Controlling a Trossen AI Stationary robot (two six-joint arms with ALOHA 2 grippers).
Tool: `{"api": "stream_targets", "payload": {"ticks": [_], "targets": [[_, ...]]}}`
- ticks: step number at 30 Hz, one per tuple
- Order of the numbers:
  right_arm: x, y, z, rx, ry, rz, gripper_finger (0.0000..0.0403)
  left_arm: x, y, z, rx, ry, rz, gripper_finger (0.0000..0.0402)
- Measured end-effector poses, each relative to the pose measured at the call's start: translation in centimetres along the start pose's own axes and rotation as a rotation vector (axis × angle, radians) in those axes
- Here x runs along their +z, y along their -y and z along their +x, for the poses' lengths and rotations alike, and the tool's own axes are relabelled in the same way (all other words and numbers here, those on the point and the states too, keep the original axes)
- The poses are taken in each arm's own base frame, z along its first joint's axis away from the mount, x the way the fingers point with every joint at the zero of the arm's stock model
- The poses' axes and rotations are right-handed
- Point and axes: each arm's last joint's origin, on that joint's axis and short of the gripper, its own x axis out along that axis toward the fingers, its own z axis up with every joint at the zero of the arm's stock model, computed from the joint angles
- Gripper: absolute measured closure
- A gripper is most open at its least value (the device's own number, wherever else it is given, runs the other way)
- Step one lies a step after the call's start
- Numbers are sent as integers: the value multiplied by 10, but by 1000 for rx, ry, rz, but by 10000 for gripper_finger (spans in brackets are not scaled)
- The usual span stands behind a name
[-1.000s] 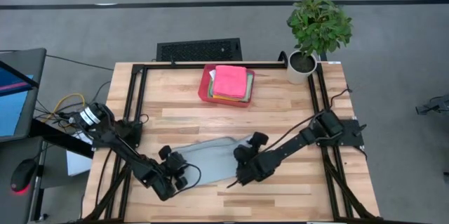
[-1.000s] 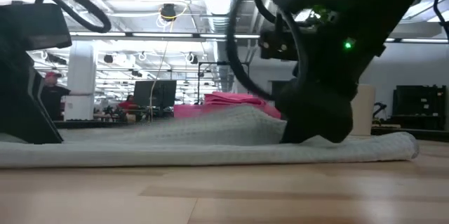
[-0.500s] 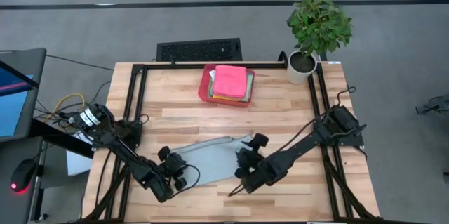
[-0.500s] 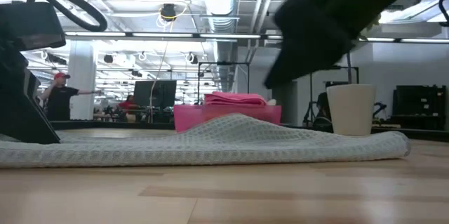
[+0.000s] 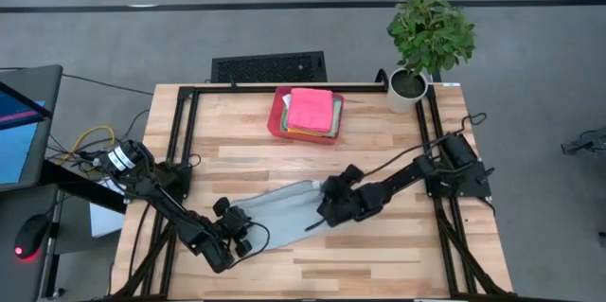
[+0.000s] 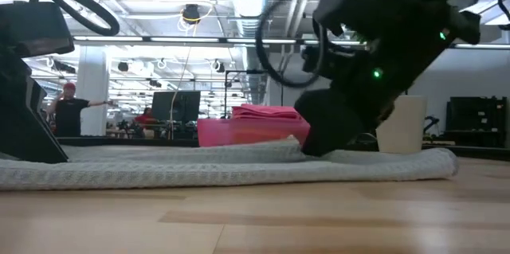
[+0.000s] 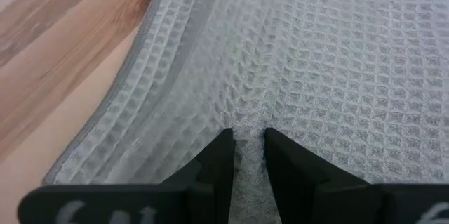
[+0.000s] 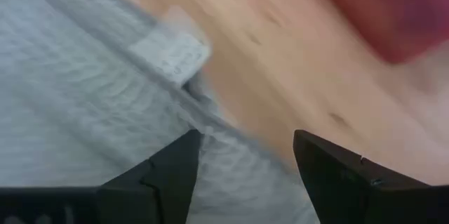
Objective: Fold microfiber towels
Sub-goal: Fold the gray microfiber cloth
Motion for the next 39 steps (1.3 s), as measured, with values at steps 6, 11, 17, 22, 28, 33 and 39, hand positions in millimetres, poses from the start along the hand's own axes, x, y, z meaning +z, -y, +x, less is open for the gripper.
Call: {"api": "stream_targets", "payload": {"ticks": [6, 11, 17, 22, 28, 33, 39], "targets": [[5, 16, -16, -80, 32, -26, 145, -1, 0, -1, -2, 2, 4, 327], [21, 7, -46, 6, 185, 37, 145, -1, 1, -1, -6, 13, -2, 327], [9, -16, -42, 82, 225, 2, 145, -1, 1, -1, -6, 21, -6, 327], [-17, -25, -13, 57, 127, 5, 145, -1, 1, -1, -9, 14, -16, 327], [-18, -24, -24, 80, 114, 7, 145, 1, 5, -3, -14, 13, 1, 327], [0, -19, -78, 130, 258, 56, 145, 7, 13, -9, -26, -20, 5, 327], [-29, -37, -108, 165, 377, 107, 145, 23, 28, -28, -86, 5, 19, 327]]}}
